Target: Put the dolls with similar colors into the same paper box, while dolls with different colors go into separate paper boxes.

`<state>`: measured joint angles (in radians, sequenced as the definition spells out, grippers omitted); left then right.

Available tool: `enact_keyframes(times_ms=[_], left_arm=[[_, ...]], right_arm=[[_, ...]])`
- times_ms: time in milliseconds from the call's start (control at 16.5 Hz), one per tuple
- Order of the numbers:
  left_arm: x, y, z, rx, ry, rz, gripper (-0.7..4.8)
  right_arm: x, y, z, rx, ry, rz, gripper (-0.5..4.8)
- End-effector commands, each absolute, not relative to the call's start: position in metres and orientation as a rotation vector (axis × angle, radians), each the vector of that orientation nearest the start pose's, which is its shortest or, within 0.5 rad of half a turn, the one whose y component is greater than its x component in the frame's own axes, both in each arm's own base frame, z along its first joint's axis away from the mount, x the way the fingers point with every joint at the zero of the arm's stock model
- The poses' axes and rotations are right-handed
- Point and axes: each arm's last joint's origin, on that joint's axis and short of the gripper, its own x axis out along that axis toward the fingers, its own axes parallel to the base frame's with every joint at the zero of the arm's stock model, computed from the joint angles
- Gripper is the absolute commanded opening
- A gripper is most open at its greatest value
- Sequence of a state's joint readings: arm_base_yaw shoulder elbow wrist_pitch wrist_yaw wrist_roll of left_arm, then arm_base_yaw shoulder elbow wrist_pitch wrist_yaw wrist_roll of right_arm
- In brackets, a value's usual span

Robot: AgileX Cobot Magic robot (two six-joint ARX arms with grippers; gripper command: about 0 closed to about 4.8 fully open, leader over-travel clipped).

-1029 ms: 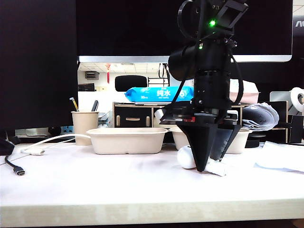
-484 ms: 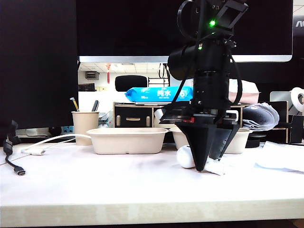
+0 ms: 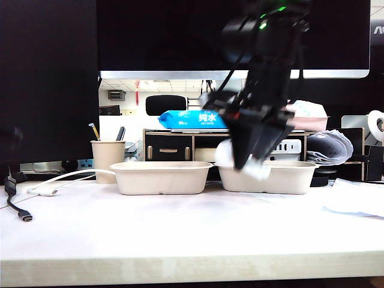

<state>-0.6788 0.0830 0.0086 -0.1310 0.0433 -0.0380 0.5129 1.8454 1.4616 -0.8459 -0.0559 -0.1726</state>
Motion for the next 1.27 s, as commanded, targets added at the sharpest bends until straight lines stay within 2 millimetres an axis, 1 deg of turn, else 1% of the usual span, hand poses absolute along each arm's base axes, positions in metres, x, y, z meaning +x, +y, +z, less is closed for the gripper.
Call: enact_keyframes(times_ms=[61, 242, 363, 484, 606, 727, 787, 848, 1029, 1151, 1272], left_arm=[[0.077, -0.059, 0.155, 0.001, 0.124, -0.686, -0.05], [0.078, -0.058, 0.156, -0.004, 0.110, -0.672, -0.05], [0.077, -0.058, 0.156, -0.003, 0.113, -0.672, -0.05], [0.077, -0.058, 0.156, -0.003, 0.114, -0.674, -0.05], [0.078, -0.058, 0.156, -0.003, 0.114, -0.669, -0.05], [0.078, -0.057, 0.156, -0.003, 0.114, -0.657, -0.05], [0.078, -0.057, 0.156, -0.003, 0.115, -0.658, -0.05], [0.078, -0.057, 0.156, -0.003, 0.115, -0.658, -0.05], [0.079, -0.056, 0.156, -0.004, 0.115, -0.653, -0.05], [0.080, -0.054, 0.156, -0.005, 0.115, -0.627, -0.05], [0.082, -0.052, 0.156, -0.007, 0.114, -0.595, -0.05]], right_arm=[[0.338, 0.168, 0.250, -0.381, 1.049, 0.512, 1.98], [0.350, 0.157, 0.260, -0.353, 0.993, 0.476, 1.98], [0.363, 0.150, 0.273, -0.329, 0.895, 0.433, 1.98], [0.372, 0.142, 0.277, -0.310, 0.851, 0.405, 1.98], [0.381, 0.136, 0.273, -0.295, 0.829, 0.384, 1.98], [0.389, 0.134, 0.258, -0.298, 0.874, 0.374, 1.98], [0.391, 0.135, 0.254, -0.298, 0.884, 0.373, 1.98], [0.396, 0.136, 0.243, -0.303, 0.905, 0.358, 2.02], [0.400, 0.133, 0.241, -0.353, 0.883, 0.243, 2.03], [0.401, 0.130, 0.242, -0.352, 0.880, 0.218, 2.06], [0.402, 0.128, 0.242, -0.341, 0.885, 0.209, 2.78]])
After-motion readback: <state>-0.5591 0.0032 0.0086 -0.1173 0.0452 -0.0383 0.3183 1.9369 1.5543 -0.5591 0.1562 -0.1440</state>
